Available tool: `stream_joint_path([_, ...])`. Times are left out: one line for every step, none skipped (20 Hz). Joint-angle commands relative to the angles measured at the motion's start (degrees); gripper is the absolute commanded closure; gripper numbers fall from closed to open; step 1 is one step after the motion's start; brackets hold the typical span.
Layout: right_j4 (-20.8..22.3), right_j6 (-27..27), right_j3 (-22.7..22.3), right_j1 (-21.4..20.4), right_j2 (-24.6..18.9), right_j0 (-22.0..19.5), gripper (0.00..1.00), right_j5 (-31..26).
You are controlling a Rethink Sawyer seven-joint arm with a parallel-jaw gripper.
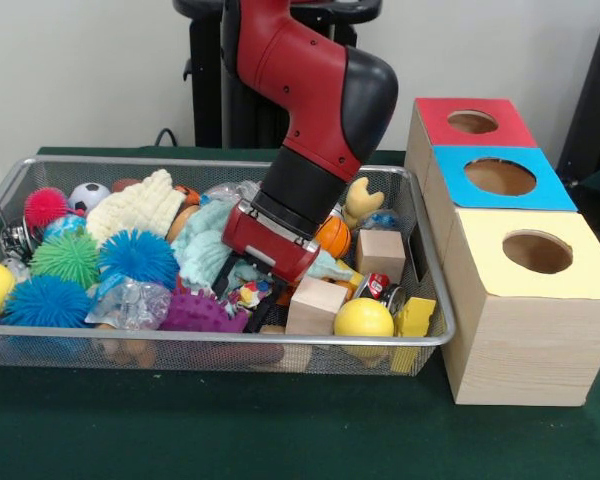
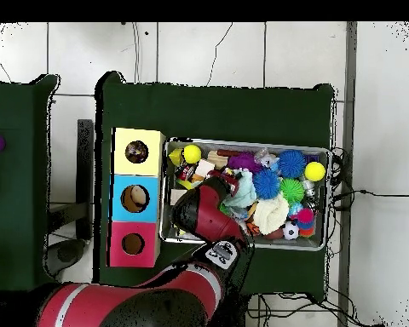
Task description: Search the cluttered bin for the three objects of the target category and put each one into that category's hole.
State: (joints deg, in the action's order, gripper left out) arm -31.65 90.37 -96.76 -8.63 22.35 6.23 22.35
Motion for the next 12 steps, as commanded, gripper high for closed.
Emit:
stream_joint_path([-0.49,16.51,1.10,1.40,-10.56,-2.17,0.00,-1.47])
stream_joint_path([-0.06,16.40,0.63,0.90,-10.65,-2.34,0.00,-1.85])
stream_joint_path([0.08,16.35,0.24,0.57,-10.56,-2.22,0.00,-1.92])
stream_joint_path([0.38,16.29,-0.84,-0.36,-10.22,-1.92,0.00,-2.19])
stream_joint_path([0.69,16.29,-1.49,-0.94,-10.28,-1.92,0.00,-2.44])
stream_joint_path([1.30,16.27,-2.65,-2.05,-10.30,-1.97,0.00,-2.90])
stream_joint_path([1.19,16.27,-3.25,-2.56,-10.08,-1.66,0.00,-3.00])
stream_joint_path([0.96,15.87,-3.83,-3.26,-9.63,-1.27,0.00,-3.61])
stream_joint_path([0.95,15.82,-4.22,-3.70,-9.68,-1.33,0.00,-3.95])
stream_joint_path([1.17,15.66,-4.60,-4.17,-9.78,-1.48,0.00,-4.26])
stream_joint_path([1.39,15.49,-4.99,-4.64,-9.87,-1.64,0.00,-4.57])
stream_joint_path([1.74,15.35,-5.44,-5.11,-9.96,-1.75,0.00,-4.71])
